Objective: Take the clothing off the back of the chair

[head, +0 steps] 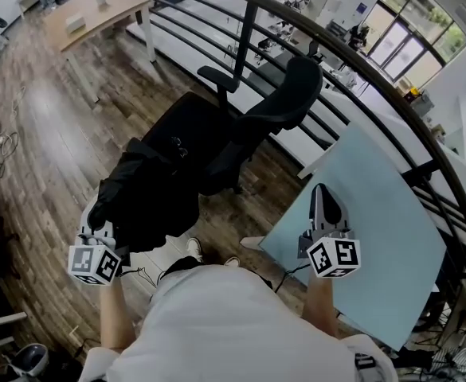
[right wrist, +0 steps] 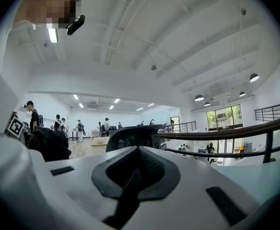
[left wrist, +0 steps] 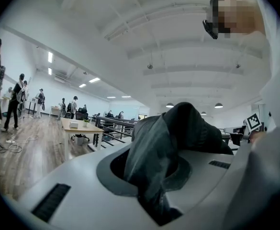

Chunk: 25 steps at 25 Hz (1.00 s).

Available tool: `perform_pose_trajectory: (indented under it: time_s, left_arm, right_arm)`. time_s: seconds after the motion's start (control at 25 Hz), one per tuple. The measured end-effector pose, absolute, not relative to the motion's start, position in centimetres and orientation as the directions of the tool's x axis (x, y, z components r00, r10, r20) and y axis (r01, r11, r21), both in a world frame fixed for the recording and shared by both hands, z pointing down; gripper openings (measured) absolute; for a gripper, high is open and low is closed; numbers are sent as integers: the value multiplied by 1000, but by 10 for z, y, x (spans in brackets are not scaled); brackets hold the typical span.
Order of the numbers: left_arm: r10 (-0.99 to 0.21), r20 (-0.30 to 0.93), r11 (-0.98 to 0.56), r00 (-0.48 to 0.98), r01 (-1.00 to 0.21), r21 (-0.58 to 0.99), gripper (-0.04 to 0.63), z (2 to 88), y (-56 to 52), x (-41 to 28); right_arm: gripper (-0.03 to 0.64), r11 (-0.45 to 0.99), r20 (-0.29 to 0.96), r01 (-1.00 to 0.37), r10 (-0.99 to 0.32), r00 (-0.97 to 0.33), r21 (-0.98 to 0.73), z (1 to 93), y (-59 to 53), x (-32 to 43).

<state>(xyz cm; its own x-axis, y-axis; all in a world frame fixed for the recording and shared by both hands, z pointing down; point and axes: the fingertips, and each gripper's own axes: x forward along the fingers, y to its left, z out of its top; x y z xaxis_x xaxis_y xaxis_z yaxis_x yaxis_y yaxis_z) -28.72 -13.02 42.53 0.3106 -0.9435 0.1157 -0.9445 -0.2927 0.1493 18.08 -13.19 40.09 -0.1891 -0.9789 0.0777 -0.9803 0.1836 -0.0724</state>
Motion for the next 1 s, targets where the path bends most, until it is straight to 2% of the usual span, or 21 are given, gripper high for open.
perform_pose_trajectory:
  time_s: [1.0]
  left_arm:
    - [-916, 92, -356, 392, -895, 269, 72, 417, -174, -286]
  right_arm:
    - [20, 167, 85, -985, -982, -171, -50, 396, -137, 153]
